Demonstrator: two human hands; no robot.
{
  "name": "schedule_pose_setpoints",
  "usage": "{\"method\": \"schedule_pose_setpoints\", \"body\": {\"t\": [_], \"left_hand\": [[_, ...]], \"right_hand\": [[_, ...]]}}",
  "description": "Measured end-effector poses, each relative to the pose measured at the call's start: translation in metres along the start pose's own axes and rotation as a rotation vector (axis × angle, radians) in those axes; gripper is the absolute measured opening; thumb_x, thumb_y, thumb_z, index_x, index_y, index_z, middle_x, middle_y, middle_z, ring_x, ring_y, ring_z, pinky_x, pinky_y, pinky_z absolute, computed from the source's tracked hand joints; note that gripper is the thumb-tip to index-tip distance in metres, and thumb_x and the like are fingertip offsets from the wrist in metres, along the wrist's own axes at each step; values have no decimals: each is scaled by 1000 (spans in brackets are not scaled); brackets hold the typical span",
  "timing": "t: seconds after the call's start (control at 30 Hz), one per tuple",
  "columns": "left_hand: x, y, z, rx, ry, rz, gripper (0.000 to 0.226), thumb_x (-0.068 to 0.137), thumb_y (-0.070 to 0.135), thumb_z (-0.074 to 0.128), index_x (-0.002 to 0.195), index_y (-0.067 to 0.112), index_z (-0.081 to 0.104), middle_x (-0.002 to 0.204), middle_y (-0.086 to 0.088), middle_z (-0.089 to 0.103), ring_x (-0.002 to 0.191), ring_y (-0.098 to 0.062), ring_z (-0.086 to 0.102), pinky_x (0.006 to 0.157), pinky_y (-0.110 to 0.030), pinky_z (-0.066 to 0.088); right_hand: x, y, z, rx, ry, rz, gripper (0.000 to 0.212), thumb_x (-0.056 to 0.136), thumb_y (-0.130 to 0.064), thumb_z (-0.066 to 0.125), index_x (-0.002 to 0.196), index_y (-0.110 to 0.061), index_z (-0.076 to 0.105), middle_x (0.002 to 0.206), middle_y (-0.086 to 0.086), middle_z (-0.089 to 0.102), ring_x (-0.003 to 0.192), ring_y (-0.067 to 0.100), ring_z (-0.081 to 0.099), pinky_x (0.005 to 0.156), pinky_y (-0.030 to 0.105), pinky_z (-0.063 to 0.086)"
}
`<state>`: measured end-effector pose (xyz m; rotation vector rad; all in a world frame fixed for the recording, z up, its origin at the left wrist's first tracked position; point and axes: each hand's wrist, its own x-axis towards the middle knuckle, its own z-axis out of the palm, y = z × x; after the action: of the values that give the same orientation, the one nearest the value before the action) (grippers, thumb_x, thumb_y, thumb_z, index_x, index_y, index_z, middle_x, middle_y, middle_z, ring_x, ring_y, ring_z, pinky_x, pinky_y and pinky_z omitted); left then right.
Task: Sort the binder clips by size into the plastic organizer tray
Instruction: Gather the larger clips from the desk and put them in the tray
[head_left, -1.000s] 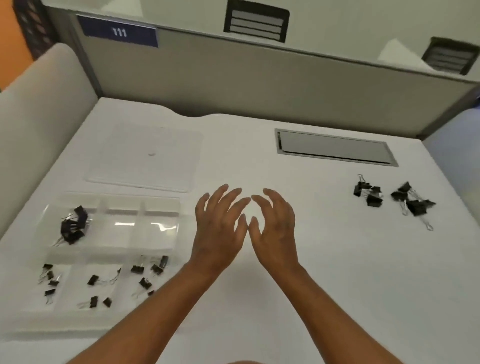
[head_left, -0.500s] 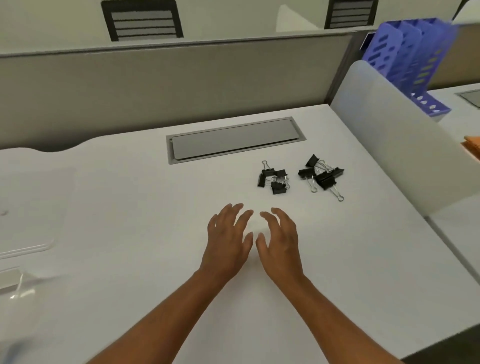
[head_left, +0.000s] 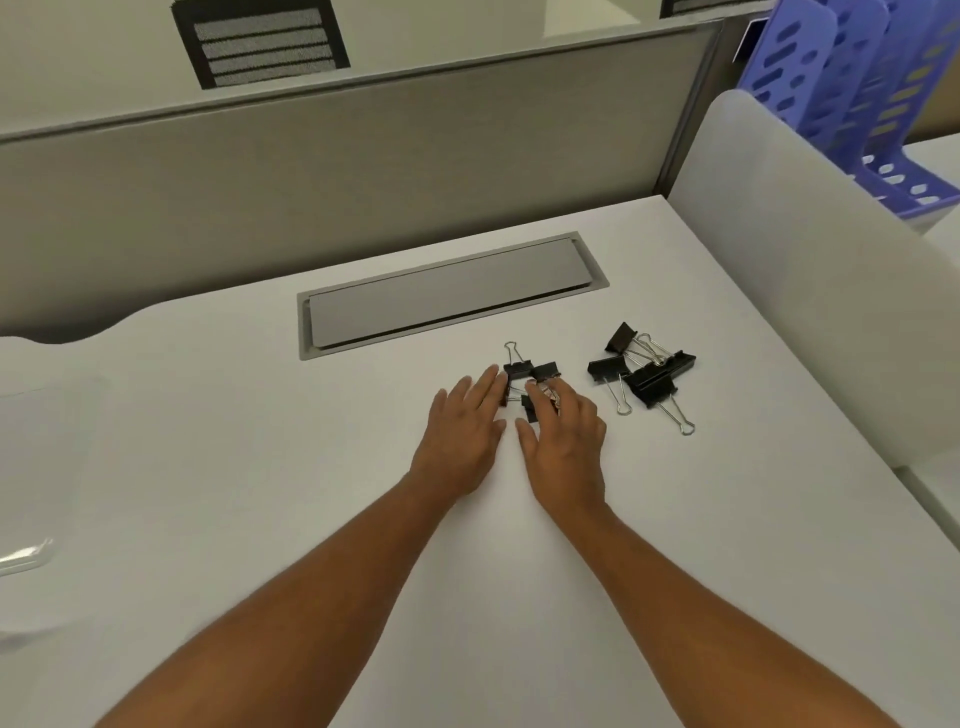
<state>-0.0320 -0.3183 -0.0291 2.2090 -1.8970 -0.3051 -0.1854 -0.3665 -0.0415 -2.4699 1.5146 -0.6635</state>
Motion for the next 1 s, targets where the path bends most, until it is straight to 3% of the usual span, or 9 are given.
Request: {"method": "schedule_pose_setpoints", "body": {"t": [0.1,0.2,0.3,0.43,0.67,0.83,1.0], "left_hand": [[-5,-4,10,-32,75,24,52,111,37,30,161,24,35,170,4,29,155,-27,23,128,-53,17],[-10,-6,19,-113,256,47,32,107,33,49,133,17,61,141,-1,57,131,-25,50,116,-52,38],[-11,-5,18,-182,356,22,25,102,32,64,114,11,67,126,-6,64,118,-20,51,111,-45,44],[-17,-2,10,-261,367,22,17,96,28,73,101,13,68,109,-1,68,104,-20,60,98,-40,50],[-86,16,-13,-834,425,-457,25,85,23,84,104,29,68,101,14,73,101,-6,68,90,-21,52],[-162,16,-33,-1163,365,-768,28,86,19,84,106,33,70,93,7,79,88,-10,74,81,-27,51],[-225,1,-52,-1287,321,-897,36,86,10,83,108,37,73,94,-1,80,96,-24,75,84,-33,52]], "right_hand": [[-2,3,4,48,17,-30,33,98,-26,68,131,-21,64,140,4,57,119,28,54,94,45,51],[-1,6,5,176,21,-22,27,97,-24,71,123,-19,66,135,3,59,118,27,54,98,40,50],[0,6,3,355,-4,-52,21,99,-23,68,119,-16,66,126,0,59,112,20,57,97,32,52],[0,5,-6,537,3,-25,14,102,-21,66,114,-14,64,115,-4,60,99,6,59,85,26,55],[-4,2,-20,747,6,196,9,107,-20,59,112,-14,63,96,-10,69,90,2,66,81,18,52],[-30,-25,-32,1170,63,597,16,112,-24,49,104,-20,63,87,2,70,72,14,68,68,26,57],[-100,-77,-36,1389,-133,812,21,112,-25,48,107,-13,65,80,4,60,64,16,55,54,26,46]]}}
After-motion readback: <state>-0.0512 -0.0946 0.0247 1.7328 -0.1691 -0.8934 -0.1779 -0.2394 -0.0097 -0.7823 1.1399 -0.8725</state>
